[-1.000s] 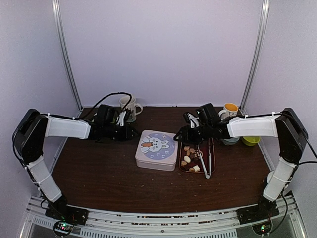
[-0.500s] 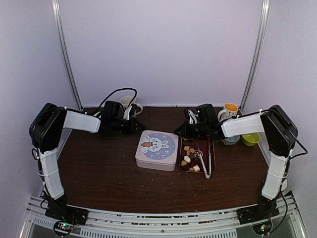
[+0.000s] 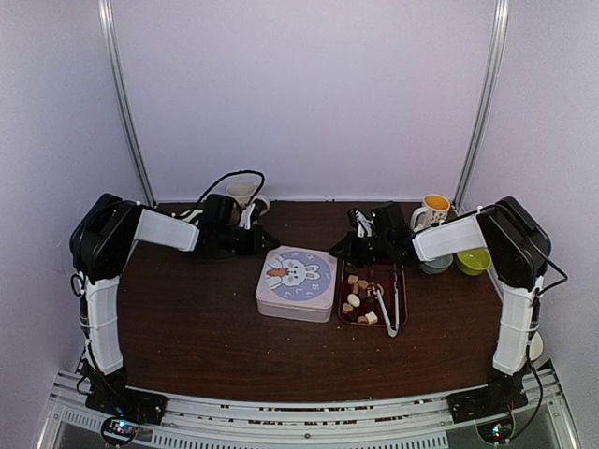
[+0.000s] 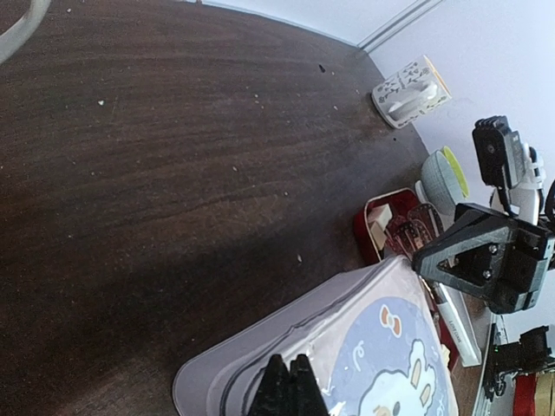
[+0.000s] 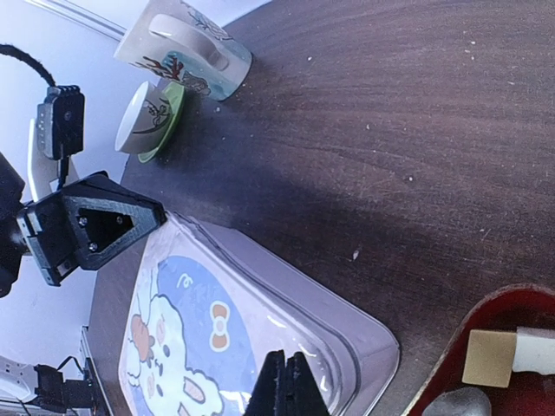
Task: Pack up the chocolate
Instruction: Press the box lid onto the packing box.
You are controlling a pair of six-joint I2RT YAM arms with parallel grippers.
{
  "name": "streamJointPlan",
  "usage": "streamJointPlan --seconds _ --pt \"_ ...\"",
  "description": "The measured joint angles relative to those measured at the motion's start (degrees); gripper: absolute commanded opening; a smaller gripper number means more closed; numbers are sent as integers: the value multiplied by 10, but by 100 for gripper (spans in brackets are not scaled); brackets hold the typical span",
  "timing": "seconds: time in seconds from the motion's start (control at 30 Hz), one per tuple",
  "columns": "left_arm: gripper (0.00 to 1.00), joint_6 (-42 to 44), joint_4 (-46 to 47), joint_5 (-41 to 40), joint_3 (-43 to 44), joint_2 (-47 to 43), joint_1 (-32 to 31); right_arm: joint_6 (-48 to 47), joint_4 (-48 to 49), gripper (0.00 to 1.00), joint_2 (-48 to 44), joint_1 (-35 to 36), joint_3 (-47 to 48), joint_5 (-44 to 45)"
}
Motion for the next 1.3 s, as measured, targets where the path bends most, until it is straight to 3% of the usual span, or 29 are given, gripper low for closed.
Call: streamJointPlan --seconds 0.4,0.7,0.9,0.97,1.2,1.3 --pt "0 35 -104 -16 3 -77 0 -5 -7 0 -25 0 -1 -21" --pt "0 32 -43 -12 -7 -17 0 -5 -9 0 -23 0 -1 -30" --pt "0 30 -20 -30 -21 -24 0 -10 -17 0 -23 0 -8 -31" --pt "0 30 -28 -37 -23 -30 -2 -15 -24 6 -23 0 -8 -31" --pt "36 36 -68 -55 -42 -68 -3 -28 -58 31 -41 3 -23 -18" --pt "45 38 -88 -65 -45 -76 -2 -31 -76 36 -62 5 -35 -11"
